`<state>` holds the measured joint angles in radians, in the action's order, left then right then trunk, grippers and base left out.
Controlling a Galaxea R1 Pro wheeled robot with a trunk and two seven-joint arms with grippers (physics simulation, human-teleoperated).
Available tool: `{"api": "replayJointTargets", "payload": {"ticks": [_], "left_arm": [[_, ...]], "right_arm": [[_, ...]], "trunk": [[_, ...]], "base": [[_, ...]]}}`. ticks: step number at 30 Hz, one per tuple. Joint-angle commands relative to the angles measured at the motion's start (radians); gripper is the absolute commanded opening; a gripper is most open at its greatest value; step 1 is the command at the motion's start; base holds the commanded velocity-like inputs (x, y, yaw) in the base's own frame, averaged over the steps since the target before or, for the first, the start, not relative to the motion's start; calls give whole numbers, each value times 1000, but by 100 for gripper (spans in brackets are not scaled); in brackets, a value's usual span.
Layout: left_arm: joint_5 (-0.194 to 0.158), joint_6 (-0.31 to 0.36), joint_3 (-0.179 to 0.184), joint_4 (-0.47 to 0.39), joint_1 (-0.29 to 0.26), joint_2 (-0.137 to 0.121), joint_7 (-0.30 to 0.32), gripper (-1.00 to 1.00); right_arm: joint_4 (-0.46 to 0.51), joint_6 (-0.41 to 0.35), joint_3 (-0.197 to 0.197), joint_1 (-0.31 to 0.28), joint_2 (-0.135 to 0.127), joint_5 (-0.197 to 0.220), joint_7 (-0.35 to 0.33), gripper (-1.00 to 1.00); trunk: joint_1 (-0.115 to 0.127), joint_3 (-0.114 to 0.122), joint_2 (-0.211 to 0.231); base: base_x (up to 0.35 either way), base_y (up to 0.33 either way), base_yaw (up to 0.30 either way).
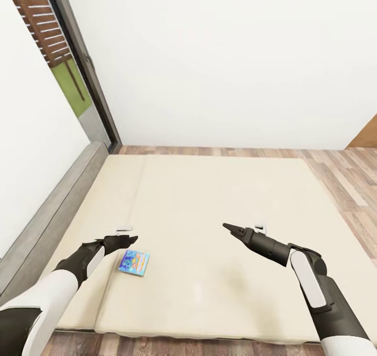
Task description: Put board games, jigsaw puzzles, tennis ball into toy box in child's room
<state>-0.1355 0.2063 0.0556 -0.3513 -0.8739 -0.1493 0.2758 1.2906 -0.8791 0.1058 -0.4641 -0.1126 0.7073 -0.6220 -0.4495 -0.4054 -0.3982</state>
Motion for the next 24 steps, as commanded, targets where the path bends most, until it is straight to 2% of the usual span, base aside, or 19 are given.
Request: {"api": "replayJointTargets", "payload": {"ticks": [1,11,16,20,24], "left_arm": [[-10,7,6,-2,0,-1,0,100],[-10,7,6,-2,0,-1,1,100],[-10,7,7,-2,0,0,1,100],[-10,6,7,-2,0,0,0,100],[-10,6,7,-2,0,1,0,100]], "right_arm": [[0,-6,1,-1,-1,0,-3,100],[16,-9,-2,-1,-3,-1,-6,100],[130,-30,-7,21,0,3,-10,100],[256,-108,-21,90,8,10,-11,100],[284,-133,-21,114,10,12,-17,100]], "trunk": [[0,-3,-2],[0,-20,-2],[0,-28,-2],[0,-35,-2],[0,-41,-2]], "base": [[0,0,77],[0,0,88],[0,0,94],[0,0,94],[0,0,94]]}}
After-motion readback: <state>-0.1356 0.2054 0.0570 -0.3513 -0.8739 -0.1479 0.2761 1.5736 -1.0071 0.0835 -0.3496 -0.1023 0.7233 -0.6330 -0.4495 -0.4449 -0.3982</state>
